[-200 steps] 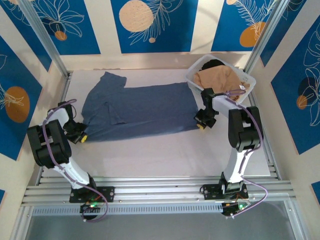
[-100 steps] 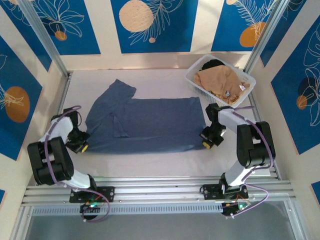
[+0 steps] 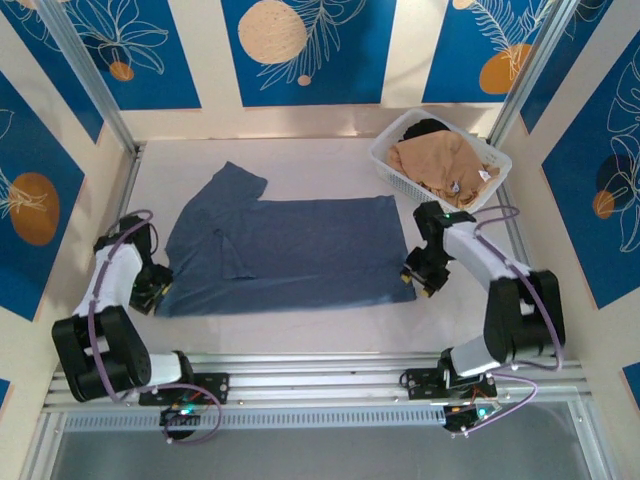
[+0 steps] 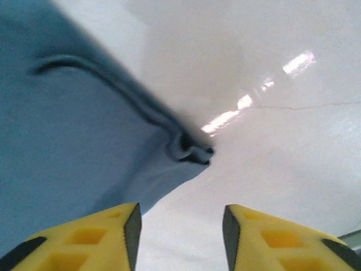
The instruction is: Fold and stack the t-shirts
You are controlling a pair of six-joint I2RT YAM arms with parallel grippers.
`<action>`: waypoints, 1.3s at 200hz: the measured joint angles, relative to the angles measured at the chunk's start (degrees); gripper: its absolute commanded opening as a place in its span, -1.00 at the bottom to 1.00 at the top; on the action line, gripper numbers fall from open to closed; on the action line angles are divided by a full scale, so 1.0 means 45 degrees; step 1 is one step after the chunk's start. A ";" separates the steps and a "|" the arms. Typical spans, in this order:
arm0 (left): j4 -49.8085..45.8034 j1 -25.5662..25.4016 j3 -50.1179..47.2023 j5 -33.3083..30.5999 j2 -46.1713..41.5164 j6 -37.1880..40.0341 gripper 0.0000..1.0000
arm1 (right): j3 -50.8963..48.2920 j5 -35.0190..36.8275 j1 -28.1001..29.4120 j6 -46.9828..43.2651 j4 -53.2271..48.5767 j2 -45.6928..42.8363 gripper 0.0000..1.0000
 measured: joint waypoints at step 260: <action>0.4342 -0.5858 0.2113 0.3415 0.4668 -0.0695 -1.00 | 0.0321 -0.4673 0.1282 -0.1817 0.5469 -0.0539 0.16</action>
